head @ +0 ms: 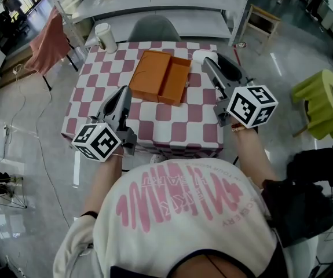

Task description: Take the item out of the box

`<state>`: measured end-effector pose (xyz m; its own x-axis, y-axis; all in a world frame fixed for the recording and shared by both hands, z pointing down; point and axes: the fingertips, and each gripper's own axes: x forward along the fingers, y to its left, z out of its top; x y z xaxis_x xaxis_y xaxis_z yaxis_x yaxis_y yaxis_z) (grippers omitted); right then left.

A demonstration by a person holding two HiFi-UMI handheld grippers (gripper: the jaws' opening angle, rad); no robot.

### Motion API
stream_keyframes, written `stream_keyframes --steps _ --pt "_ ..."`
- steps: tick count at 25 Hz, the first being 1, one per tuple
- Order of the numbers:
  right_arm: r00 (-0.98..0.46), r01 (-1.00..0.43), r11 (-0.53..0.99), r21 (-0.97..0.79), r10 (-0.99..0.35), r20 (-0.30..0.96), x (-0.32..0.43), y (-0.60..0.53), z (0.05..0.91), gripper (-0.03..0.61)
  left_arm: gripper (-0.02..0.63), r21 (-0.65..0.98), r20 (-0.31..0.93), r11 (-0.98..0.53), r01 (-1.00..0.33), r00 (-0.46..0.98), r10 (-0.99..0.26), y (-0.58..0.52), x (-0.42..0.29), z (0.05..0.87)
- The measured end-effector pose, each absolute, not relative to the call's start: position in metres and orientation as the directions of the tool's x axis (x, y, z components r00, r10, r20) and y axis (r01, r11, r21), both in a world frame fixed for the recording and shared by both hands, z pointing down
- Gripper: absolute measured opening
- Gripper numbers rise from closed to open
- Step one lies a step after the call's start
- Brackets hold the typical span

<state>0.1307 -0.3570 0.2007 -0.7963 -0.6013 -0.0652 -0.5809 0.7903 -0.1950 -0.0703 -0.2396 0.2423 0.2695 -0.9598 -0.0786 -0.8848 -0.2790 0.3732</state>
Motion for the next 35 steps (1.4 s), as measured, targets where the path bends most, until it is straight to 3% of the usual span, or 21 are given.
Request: stream_keyframes --steps 22,35 --pt "-0.786 -0.609 0.747 -0.267 -0.613 0.076 0.195 -0.286 0.275 0.146 0.008 0.416 -0.007 -0.27 -0.868 0.294 -0.956 -0.19 -0.011 0.286" --pt "-0.776 -0.621 0.734 -0.273 -0.624 0.088 0.199 -0.298 0.283 0.146 0.008 0.412 -0.003 -0.267 -0.871 0.292 -0.956 -0.2 -0.012 0.286"
